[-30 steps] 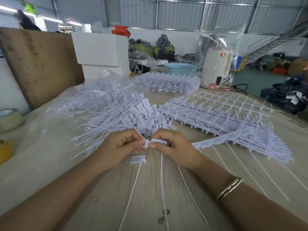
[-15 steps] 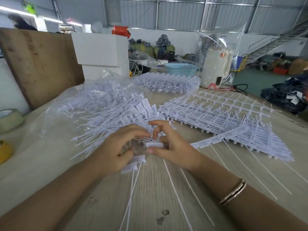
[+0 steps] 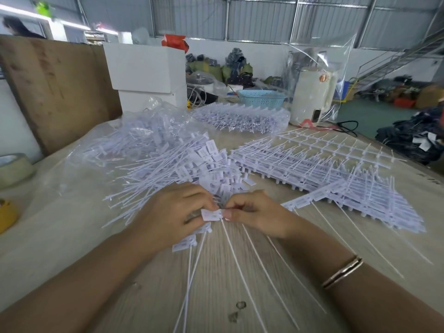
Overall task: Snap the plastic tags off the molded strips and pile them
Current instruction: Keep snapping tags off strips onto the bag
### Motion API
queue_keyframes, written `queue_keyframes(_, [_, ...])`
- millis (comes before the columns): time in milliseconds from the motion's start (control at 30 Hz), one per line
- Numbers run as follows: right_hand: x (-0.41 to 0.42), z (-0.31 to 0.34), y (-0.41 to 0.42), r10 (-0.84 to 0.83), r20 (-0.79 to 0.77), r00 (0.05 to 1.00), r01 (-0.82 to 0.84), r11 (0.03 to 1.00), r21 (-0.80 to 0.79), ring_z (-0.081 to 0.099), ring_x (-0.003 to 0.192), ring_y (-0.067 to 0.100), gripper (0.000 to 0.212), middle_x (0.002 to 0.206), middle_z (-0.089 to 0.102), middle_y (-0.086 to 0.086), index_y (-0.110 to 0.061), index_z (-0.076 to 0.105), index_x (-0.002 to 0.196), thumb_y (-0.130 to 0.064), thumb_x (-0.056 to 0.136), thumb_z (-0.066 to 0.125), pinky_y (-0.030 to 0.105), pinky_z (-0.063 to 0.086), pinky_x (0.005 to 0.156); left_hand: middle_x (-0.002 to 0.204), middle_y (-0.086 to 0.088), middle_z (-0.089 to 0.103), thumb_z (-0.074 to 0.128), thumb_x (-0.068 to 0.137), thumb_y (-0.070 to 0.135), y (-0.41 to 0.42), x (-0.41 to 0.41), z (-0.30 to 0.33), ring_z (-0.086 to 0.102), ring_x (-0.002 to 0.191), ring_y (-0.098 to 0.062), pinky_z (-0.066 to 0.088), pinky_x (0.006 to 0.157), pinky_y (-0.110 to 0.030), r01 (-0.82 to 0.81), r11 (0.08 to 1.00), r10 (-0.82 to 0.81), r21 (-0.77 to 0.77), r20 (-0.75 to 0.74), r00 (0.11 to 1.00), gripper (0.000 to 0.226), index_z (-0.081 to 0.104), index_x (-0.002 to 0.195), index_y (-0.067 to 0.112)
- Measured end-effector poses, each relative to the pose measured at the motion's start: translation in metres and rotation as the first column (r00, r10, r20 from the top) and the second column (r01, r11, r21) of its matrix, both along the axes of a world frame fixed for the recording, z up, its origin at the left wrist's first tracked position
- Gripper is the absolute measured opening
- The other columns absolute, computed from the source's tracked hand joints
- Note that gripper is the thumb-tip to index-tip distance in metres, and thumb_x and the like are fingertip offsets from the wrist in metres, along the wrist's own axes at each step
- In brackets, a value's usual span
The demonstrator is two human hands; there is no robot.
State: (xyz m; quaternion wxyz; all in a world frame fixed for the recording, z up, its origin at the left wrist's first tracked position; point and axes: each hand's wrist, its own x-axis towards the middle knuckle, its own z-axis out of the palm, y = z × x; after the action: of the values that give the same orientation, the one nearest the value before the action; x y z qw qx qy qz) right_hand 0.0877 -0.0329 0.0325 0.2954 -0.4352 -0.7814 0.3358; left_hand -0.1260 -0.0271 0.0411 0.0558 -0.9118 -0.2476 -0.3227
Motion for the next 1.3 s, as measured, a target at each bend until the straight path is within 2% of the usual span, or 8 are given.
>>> queue_keyframes(267, [-0.003,-0.006,0.004,-0.025,-0.143,0.989,0.026,1.0,0.002,0.037,0.059,0.006,0.017,0.063,0.043,-0.002,-0.011,0.058,0.074,-0.017,0.089,0.063,0.017,0.032,0.056,0.081,0.007,0.07,0.054,0.084,0.04,0.001,0.002,-0.001,0.066,0.071,-0.012,0.043,0.063,-0.023,-0.102,0.989,0.11,0.106,-0.073,0.991,0.031,0.073,0.085,0.016])
queue_keyframes(467, [-0.006,-0.005,0.002,-0.007,-0.167,0.986,0.018,0.998,0.068,0.041,0.064,0.008,0.015,0.069,0.048,0.004,-0.023,0.058,0.075,-0.017,0.088,0.063,0.019,0.033,0.059,0.07,0.012,0.07,0.054,0.093,0.036,0.002,0.004,-0.007,0.063,0.062,-0.003,0.047,0.059,-0.021,-0.07,0.958,0.12,-0.278,0.168,0.978,0.025,0.071,0.086,0.019])
queue_keyframes(567, [-0.004,-0.003,0.002,0.006,-0.242,0.97,0.016,0.996,0.085,0.046,0.067,0.015,0.012,0.069,0.054,0.006,-0.019,0.061,0.077,-0.016,0.088,0.062,0.024,0.037,0.065,0.071,0.014,0.071,0.053,0.091,0.028,0.005,0.0,-0.01,0.065,0.067,0.004,0.045,0.066,-0.008,0.031,0.899,0.12,-0.436,0.316,0.941,0.018,0.065,0.081,0.019])
queue_keyframes(733, [0.001,-0.003,0.003,-0.036,-0.229,0.973,0.048,0.998,0.048,0.053,0.074,0.026,0.011,0.083,0.064,0.003,-0.024,0.064,0.091,-0.015,0.091,0.059,0.033,0.044,0.074,0.085,0.002,0.072,0.05,0.094,0.029,0.009,-0.007,-0.005,0.065,0.076,-0.013,0.049,0.07,-0.026,0.063,0.974,-0.033,-0.219,0.135,0.99,0.026,0.072,0.099,0.017])
queue_keyframes(833, [-0.003,-0.003,0.001,-0.009,-0.179,0.984,0.022,0.997,0.07,0.051,0.077,0.015,0.031,0.097,0.062,0.014,-0.03,0.06,0.101,-0.001,0.092,0.051,0.025,0.041,0.075,0.097,-0.002,0.071,0.053,0.083,-0.004,0.01,-0.005,-0.008,0.065,0.085,-0.02,0.051,0.072,-0.04,0.097,0.976,-0.091,-0.193,0.043,0.995,0.029,0.074,0.099,0.009])
queue_keyframes(900, [-0.006,-0.001,-0.002,0.012,-0.19,0.982,0.002,0.997,0.075,0.049,0.072,0.008,0.038,0.092,0.058,0.004,-0.029,0.056,0.102,0.002,0.086,0.044,0.02,0.038,0.07,0.102,-0.003,0.071,0.05,0.072,-0.014,0.01,-0.005,-0.009,0.065,0.087,-0.022,0.051,0.075,-0.042,0.109,0.979,-0.099,-0.172,0.068,0.993,0.041,0.075,0.097,0.007])
queue_keyframes(1100, [-0.011,-0.001,-0.004,0.029,-0.145,0.989,-0.014,0.995,0.103,0.038,0.055,0.006,0.049,0.082,0.05,-0.023,-0.033,0.048,0.102,0.013,0.085,0.043,0.02,0.033,0.055,0.094,0.009,0.06,0.057,0.082,0.026,0.001,-0.003,-0.008,0.056,0.086,-0.005,0.045,0.075,-0.029,0.065,0.98,-0.02,-0.188,0.231,0.973,0.021,0.06,0.101,0.017])
queue_keyframes(1300, [-0.014,-0.001,-0.007,0.033,-0.146,0.989,-0.015,0.992,0.123,0.036,0.053,0.011,0.035,0.071,0.047,0.011,-0.027,0.046,0.1,0.006,0.09,0.048,0.027,0.03,0.054,0.096,0.003,0.062,0.063,0.083,0.032,0.002,0.005,-0.008,0.061,0.081,-0.012,0.05,0.067,-0.033,0.011,1.0,-0.01,0.019,-0.009,1.0,0.021,0.069,0.094,0.015])
